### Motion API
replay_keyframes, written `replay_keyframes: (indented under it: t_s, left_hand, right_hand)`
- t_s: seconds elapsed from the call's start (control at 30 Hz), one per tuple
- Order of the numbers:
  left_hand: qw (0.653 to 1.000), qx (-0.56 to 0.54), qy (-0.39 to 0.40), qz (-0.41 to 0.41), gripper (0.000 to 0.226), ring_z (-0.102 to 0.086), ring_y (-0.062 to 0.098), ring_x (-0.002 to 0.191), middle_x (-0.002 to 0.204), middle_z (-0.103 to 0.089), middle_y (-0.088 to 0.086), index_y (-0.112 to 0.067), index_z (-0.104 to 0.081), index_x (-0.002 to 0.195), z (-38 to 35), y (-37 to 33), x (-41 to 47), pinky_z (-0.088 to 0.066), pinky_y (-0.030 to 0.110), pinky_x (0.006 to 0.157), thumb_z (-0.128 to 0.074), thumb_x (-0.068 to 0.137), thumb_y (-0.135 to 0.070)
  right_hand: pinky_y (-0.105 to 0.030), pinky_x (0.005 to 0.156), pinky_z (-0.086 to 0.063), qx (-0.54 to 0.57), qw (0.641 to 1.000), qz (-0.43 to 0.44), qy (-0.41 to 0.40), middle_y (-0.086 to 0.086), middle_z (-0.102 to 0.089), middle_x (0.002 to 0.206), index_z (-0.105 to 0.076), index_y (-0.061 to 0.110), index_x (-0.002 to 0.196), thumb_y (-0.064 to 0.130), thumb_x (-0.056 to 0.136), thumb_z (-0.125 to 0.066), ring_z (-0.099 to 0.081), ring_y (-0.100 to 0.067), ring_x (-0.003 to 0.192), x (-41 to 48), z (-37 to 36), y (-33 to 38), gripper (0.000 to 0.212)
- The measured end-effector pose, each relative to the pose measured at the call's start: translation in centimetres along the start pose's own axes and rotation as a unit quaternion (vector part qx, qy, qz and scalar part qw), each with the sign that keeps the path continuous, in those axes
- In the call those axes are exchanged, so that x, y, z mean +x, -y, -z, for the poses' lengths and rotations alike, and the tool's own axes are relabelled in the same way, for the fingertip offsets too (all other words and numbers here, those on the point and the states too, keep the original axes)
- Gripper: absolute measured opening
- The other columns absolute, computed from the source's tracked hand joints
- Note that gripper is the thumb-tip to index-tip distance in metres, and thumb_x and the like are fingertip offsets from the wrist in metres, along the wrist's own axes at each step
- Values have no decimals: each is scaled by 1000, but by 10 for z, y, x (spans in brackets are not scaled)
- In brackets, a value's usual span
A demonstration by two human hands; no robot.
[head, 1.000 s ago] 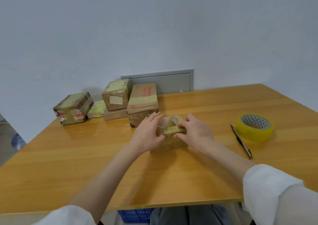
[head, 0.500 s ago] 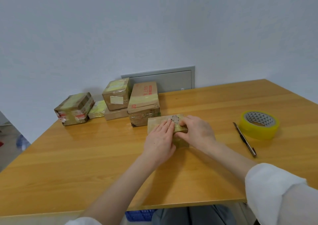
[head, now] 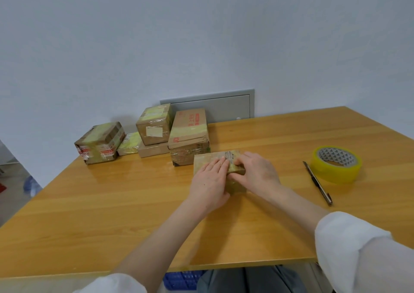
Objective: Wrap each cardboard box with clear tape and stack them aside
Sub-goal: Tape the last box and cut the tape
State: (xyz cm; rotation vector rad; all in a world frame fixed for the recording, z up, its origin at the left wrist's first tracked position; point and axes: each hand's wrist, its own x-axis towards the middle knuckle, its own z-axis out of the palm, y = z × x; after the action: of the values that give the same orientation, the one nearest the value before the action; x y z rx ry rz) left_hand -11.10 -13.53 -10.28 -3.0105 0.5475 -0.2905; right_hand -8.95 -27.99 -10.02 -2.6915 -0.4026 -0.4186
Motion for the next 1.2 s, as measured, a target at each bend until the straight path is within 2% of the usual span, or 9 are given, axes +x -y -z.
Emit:
replay_keyframes:
  t_s: [0.2, 0.27, 0.37, 0.47, 0.57, 0.9, 1.1, 1.2]
  left_hand:
    - [999, -44, 10, -3, 81, -3, 14, 148, 161, -3, 1, -17, -3, 153, 7, 4, 0, -4, 30, 119, -52, 91, -33]
    - [998, -59, 6, -10, 82, -3, 14, 148, 161, 0, 1, -16, 0, 153, 10, 7, -2, -10, 29, 119, -52, 91, -30]
    - [998, -67, -3, -10, 80, -4, 13, 147, 161, 1, -1, -17, 1, 154, 13, 10, -3, -20, 28, 115, -50, 93, -26]
    - [999, -51, -1, -14, 74, -4, 13, 148, 161, -2, 0, -17, -3, 154, 14, 9, -1, -12, 27, 117, -47, 95, -25]
    - [999, -47, -9, -9, 67, -7, 14, 147, 161, -9, 0, -16, -12, 153, 11, 8, 4, -4, 27, 118, -45, 96, -27]
    - [995, -64, -72, 9, 54, -19, 14, 144, 157, -22, -1, -15, -30, 148, 0, 4, 4, -11, 27, 117, -44, 96, -22]
    - [995, -62, -80, -4, 61, -12, 16, 147, 161, -8, -1, -16, -13, 153, -3, 9, -4, -10, 27, 117, -43, 99, -20]
    - [996, -49, -74, 0, 69, -3, 16, 148, 161, -1, 2, -14, -3, 153, -3, 11, -5, -1, 27, 118, -44, 98, -23]
  right_hand:
    - [-28, 83, -42, 61, 998, -17, 28, 6, -50, 107, -61, 20, 111, 47, 81, -69, -51, -17, 106, 1, 4, -1, 41]
    - [-31, 91, -43, 83, 995, -22, 45, 3, -48, 118, -56, 20, 122, 43, 80, -70, -50, -18, 112, 3, 7, -2, 49]
    - [-34, 102, -40, 81, 994, -30, 74, 0, -39, 139, -40, 19, 141, 40, 80, -72, -44, -20, 125, 5, 11, -1, 72]
    - [-34, 108, -35, 68, 992, -27, 105, 1, -32, 150, -36, 18, 146, 44, 81, -71, -37, -20, 134, 11, 10, 0, 78]
    - [-32, 107, -35, 59, 991, -29, 115, 2, -35, 149, -44, 20, 142, 47, 80, -71, -38, -19, 134, 14, 11, 1, 73]
    - [-31, 98, -41, 50, 993, -37, 100, 8, -38, 143, -50, 23, 138, 52, 79, -70, -45, -16, 127, 8, 9, 1, 69]
    - [-34, 96, -44, 6, 995, -24, 100, 7, -39, 143, -45, 26, 139, 56, 81, -65, -45, -18, 127, 5, 13, 3, 69]
    - [-36, 105, -39, -34, 994, -2, 106, 5, -29, 153, -31, 24, 148, 58, 81, -65, -32, -18, 136, 5, 14, 5, 83]
